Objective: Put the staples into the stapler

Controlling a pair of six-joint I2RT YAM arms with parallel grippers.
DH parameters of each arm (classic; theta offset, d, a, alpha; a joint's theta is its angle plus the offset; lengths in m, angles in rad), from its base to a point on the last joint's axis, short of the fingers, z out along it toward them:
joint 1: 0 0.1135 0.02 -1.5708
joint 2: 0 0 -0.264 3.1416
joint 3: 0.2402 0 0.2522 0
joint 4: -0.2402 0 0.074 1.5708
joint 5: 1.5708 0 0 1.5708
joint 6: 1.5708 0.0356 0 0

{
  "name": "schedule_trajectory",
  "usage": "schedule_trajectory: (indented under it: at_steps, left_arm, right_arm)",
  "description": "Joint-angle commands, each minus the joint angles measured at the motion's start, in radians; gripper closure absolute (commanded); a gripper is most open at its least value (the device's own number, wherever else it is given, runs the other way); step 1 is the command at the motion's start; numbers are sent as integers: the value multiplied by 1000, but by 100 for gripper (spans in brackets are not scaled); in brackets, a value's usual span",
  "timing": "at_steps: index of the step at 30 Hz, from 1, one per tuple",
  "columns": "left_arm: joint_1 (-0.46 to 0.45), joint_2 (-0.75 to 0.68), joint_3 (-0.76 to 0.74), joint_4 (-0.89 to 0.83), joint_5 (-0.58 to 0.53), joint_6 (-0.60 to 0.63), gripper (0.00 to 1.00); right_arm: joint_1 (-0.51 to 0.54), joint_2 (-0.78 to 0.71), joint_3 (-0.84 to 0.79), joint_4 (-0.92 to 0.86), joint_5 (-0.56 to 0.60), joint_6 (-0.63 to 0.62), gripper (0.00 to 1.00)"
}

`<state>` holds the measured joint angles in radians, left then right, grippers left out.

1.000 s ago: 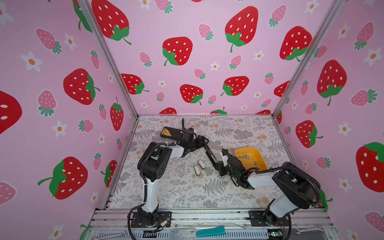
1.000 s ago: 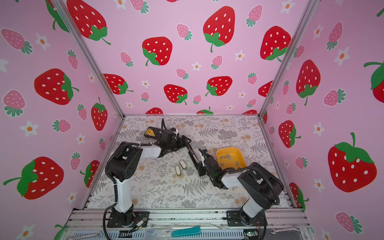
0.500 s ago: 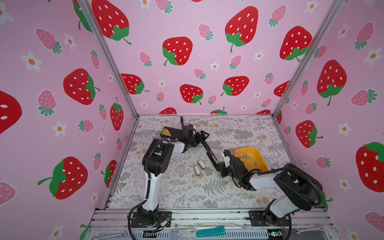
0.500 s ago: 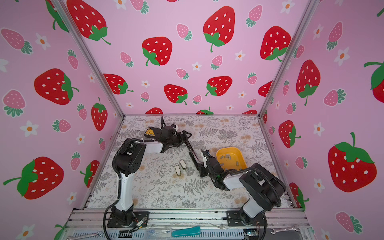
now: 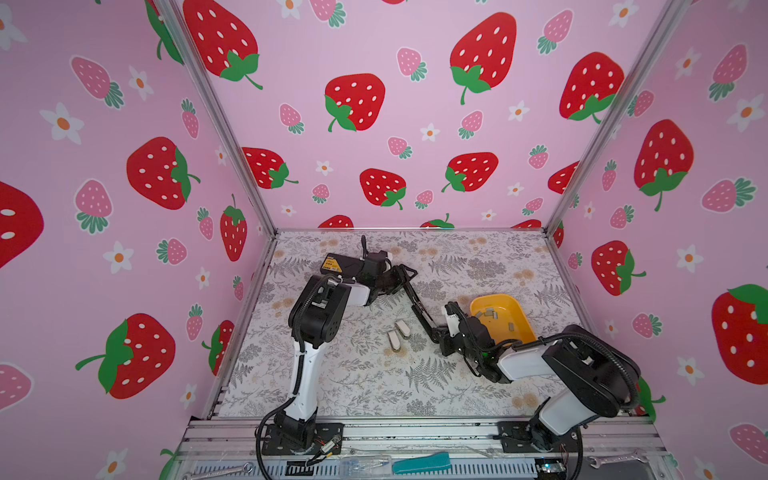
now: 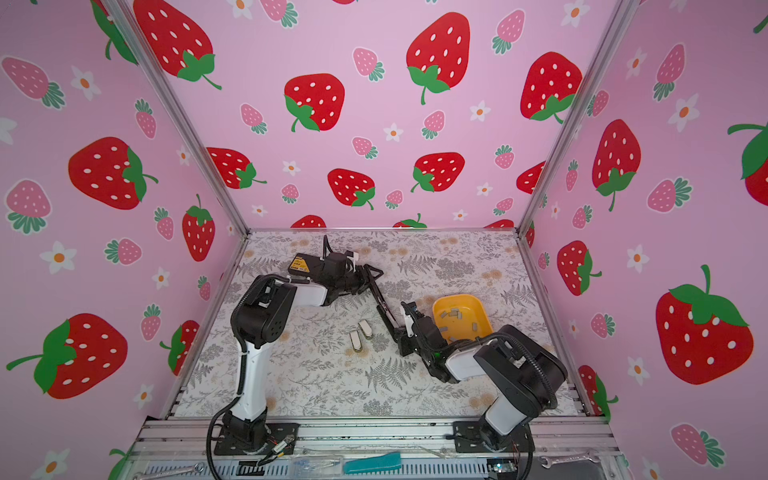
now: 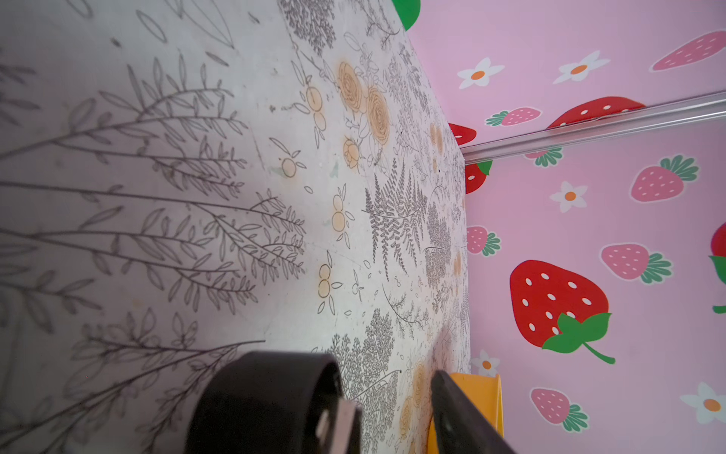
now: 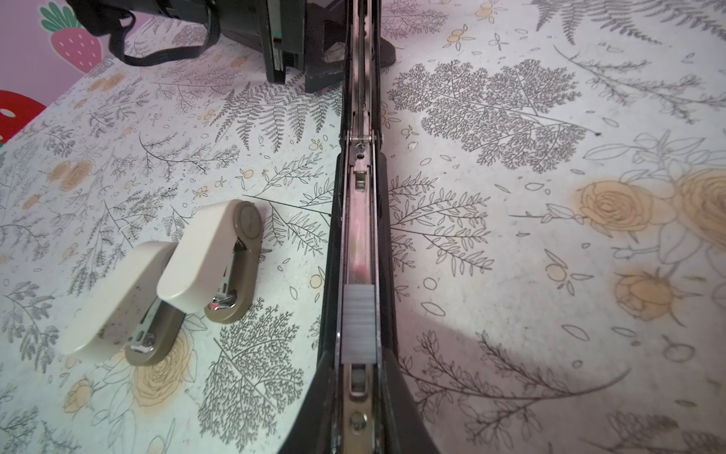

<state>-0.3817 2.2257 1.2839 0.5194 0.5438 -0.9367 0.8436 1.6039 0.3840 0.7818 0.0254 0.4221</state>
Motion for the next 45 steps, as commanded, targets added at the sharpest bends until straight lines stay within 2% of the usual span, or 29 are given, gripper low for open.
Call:
schedule_trajectory:
  at_steps: [1,5,11,18,28,39,45]
  left_arm:
    - [-15,-71,-20,31,36,71,39]
    - [-26,-113,-53,64,36,120,51]
    - [-48,-174,-131,159,21,188,52]
    - [-104,-231,-221,210,-52,329,62]
    - [-177,-325,-398,361,-144,491,62]
    - [-263,-330,-511,506,-131,672,61]
    - [-282,-321,-560,593,-71,728,59]
  right_arm:
    - [27,24,-6,57,9,-74,100]
    - [37,42,-11,75,43,-112,100]
    - [45,60,-36,134,30,-161,100]
    - [49,73,-69,212,4,-189,100]
    - [48,92,-105,307,-25,-195,100]
    - [49,94,-125,352,-30,-188,100]
    - [49,87,-132,362,-28,-186,100]
